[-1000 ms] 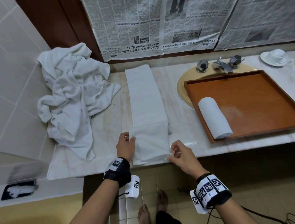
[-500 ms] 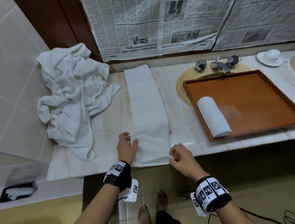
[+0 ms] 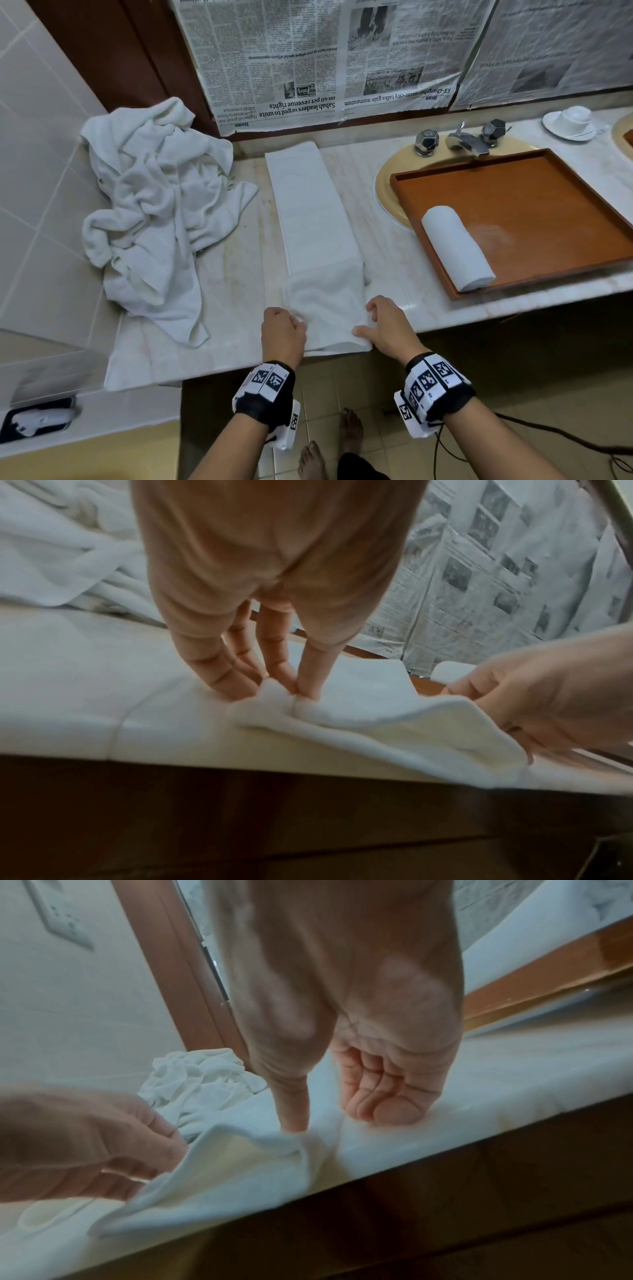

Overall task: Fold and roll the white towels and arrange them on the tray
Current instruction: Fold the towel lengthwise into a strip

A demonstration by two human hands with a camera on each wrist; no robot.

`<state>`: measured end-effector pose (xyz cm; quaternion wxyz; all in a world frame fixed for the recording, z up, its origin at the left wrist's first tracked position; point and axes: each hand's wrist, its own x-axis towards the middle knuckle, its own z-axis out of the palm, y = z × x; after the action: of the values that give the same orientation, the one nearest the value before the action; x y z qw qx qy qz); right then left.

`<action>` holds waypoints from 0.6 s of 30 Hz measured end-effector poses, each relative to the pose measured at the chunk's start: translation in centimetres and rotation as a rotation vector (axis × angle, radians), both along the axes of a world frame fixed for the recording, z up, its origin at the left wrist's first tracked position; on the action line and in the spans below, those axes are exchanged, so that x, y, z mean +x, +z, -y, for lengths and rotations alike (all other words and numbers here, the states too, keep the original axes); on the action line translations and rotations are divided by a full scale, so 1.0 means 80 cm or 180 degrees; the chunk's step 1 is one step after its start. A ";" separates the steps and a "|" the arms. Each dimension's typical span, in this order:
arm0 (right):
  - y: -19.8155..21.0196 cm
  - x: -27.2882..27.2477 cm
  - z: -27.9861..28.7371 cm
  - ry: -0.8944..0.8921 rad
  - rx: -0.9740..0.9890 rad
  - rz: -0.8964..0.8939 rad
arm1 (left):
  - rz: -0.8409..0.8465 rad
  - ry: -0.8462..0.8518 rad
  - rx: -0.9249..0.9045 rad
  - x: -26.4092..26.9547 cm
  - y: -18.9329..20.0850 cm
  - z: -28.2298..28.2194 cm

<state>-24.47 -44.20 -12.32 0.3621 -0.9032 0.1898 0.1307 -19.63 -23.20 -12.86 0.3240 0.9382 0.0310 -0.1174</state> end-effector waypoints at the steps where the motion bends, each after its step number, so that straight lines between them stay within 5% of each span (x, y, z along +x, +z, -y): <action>1: 0.000 0.002 0.000 -0.0081 0.0037 -0.0004 | -0.0034 0.0000 0.0012 0.003 0.000 -0.002; 10: 0.000 0.008 -0.003 -0.0211 0.0165 -0.0039 | 0.0056 -0.0267 0.0205 -0.002 0.007 -0.006; 18: 0.011 0.013 -0.008 -0.0953 0.0974 0.0278 | -0.0474 0.0035 -0.0522 0.009 0.017 -0.023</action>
<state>-23.47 -43.60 -11.41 0.5182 -0.8042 0.2839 0.0636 -18.88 -21.33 -11.50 0.3972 0.8970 0.0504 -0.1871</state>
